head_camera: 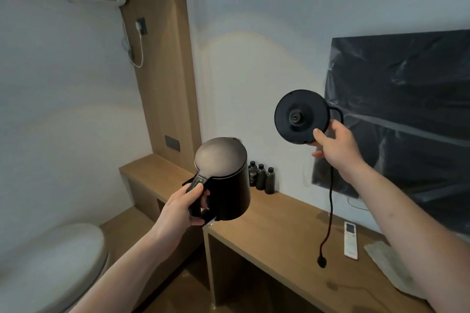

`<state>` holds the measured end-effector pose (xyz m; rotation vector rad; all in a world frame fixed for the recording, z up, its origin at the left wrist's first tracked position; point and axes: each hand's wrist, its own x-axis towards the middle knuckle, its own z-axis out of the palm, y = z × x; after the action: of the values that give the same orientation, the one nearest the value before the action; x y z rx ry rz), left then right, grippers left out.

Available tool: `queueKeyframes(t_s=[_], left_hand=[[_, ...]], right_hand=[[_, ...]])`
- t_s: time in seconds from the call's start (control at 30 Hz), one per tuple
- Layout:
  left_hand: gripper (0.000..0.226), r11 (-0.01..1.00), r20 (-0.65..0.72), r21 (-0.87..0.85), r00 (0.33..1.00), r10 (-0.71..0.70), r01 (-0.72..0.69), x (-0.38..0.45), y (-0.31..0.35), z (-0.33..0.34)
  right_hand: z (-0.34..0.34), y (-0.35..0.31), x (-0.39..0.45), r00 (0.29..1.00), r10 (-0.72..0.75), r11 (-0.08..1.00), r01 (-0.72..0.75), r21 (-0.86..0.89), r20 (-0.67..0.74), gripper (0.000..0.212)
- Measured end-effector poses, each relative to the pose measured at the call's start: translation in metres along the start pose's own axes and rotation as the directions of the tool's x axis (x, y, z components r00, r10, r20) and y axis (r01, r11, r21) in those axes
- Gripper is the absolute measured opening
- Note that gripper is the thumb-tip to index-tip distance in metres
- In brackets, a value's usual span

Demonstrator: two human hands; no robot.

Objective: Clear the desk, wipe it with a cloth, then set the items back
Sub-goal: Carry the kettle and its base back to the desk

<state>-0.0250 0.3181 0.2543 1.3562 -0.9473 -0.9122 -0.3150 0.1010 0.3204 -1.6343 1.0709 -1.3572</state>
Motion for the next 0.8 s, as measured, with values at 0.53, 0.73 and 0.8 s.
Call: queueKeyframes(t_s=[0.53, 0.73, 0.8], left_hand=[[0.058, 0.994, 0.024, -0.024, 0.994, -0.109, 0.110, 0.199, -0.074, -0.013], [0.022, 0.971, 0.033, -0.028, 0.971, -0.238, 0.239, 0.279, -0.125, -0.033], [0.021, 0.958, 0.042, -0.018, 0.957, -0.286, 0.287, 0.307, -0.140, -0.043]], right_hand=[[0.166, 0.275, 0.064, 0.823, 0.537, 0.842, -0.510, -0.176, 0.186, 0.033], [0.229, 0.342, 0.068, 0.662, 0.723, 0.690, -0.680, -0.247, 0.195, 0.022], [0.247, 0.363, 0.074, 0.591, 0.787, 0.616, -0.731, -0.293, 0.180, 0.019]])
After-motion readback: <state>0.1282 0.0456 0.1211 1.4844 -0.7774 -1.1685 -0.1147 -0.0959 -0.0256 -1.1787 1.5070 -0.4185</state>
